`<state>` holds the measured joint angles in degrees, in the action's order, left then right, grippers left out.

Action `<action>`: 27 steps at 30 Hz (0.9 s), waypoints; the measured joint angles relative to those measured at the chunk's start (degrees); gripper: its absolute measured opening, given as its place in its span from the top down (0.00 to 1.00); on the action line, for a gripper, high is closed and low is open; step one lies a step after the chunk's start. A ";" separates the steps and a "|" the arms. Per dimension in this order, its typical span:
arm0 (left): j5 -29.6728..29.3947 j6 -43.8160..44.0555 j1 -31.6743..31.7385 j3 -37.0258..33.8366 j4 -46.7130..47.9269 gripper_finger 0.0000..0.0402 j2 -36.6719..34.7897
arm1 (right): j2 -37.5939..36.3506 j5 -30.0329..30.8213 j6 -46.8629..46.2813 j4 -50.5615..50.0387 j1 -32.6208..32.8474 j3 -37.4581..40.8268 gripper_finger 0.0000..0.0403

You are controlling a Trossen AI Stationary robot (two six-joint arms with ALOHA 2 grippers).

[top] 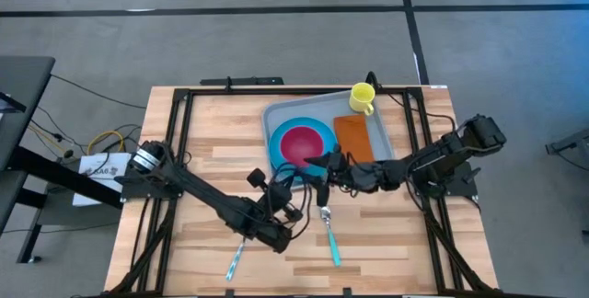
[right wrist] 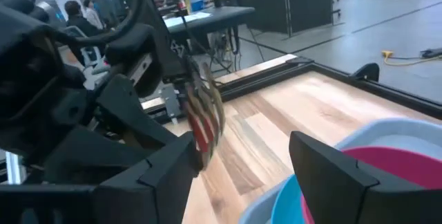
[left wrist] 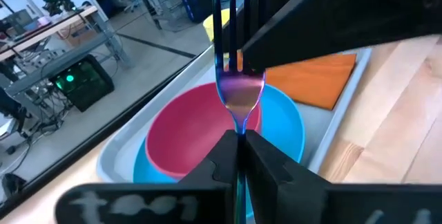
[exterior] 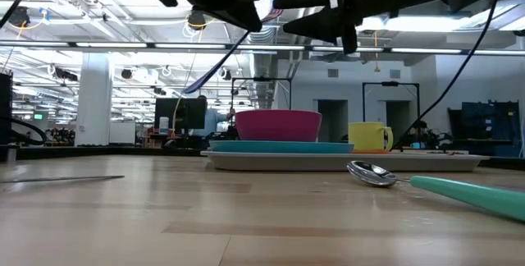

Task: Set up tray
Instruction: Put the purple fork on top of the orange napkin

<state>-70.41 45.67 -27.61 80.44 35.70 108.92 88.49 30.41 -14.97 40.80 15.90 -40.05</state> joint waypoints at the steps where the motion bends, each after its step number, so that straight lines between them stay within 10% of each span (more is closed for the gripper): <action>1: 0.01 -1.04 0.25 0.00 -1.12 1.00 0.00 | 0.00 -0.41 -0.01 -0.02 -0.31 -0.02 0.44; 17: 0.06 -13.84 4.28 0.00 -10.16 1.00 -0.04 | 0.00 -0.50 -3.23 1.60 -5.91 -0.17 0.47; 27: 0.32 -13.24 6.12 -0.07 -10.69 1.00 -0.04 | 0.00 0.91 1.29 1.72 -5.89 -0.35 0.84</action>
<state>-70.09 32.43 -21.50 80.38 25.02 108.88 88.49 31.32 -13.68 42.52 10.00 -40.40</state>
